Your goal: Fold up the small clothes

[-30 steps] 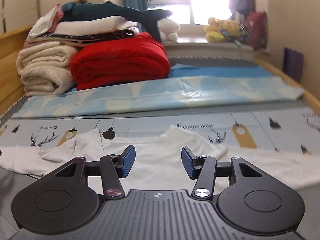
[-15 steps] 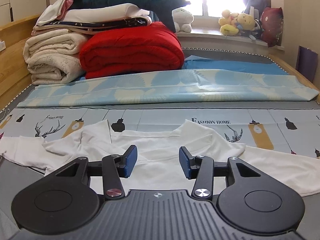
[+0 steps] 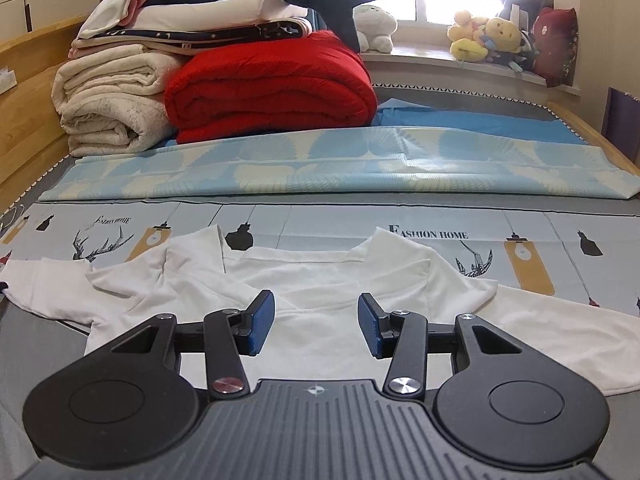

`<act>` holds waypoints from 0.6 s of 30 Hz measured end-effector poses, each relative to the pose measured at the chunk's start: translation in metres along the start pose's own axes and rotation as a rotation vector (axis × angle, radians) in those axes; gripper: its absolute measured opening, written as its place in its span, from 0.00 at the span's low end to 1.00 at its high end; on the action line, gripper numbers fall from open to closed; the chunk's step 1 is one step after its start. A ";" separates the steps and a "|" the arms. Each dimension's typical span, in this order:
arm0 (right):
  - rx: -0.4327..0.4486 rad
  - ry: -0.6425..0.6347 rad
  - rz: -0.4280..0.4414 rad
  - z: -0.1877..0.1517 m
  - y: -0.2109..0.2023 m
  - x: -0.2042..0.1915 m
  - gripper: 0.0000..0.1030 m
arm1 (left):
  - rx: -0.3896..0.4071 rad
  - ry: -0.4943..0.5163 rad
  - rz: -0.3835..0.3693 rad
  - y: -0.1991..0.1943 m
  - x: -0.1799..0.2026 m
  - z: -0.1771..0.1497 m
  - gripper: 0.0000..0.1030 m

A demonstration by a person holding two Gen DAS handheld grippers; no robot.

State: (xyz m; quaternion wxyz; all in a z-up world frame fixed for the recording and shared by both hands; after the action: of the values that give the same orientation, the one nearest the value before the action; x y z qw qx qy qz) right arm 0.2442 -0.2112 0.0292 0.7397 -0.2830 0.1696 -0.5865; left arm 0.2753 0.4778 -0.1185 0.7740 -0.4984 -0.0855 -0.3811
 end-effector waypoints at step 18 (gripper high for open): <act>-0.076 0.196 -0.036 -0.017 -0.020 0.063 0.45 | -0.432 0.715 -0.531 -0.168 0.302 -0.327 0.22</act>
State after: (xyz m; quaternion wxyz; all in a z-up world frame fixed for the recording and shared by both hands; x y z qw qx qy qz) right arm 0.2347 -0.2790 0.0338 0.6976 -0.2553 0.2582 -0.6176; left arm 0.2904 0.0157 -0.0048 0.5102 -0.4465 0.1420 -0.7212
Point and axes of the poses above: each gripper's, at about its wrist camera, not at the fingertips, and y roughly the way its jaws point, x to its right, z to its top, the point moved 3 cm from there along y, roughly the way its jaws point, and after that the axes turned 12 degrees about -y, right-handed, at the moved point
